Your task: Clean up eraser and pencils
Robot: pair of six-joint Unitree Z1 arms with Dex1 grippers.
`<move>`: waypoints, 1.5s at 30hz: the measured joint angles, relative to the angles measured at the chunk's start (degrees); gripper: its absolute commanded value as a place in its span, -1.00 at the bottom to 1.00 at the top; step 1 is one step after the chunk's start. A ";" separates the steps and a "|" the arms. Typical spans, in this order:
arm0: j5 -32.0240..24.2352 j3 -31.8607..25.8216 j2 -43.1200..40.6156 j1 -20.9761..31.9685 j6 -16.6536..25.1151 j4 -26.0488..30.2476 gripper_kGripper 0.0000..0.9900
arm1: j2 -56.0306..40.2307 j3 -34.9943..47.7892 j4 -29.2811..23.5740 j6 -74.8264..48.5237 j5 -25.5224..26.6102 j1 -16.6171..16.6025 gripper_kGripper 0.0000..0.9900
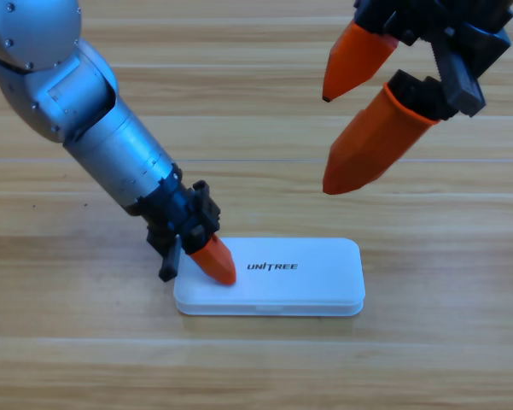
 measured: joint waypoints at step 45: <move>21.58 -35.24 -20.19 -12.01 -12.53 43.48 1.00 | 0.04 0.00 0.00 0.00 0.00 0.00 0.91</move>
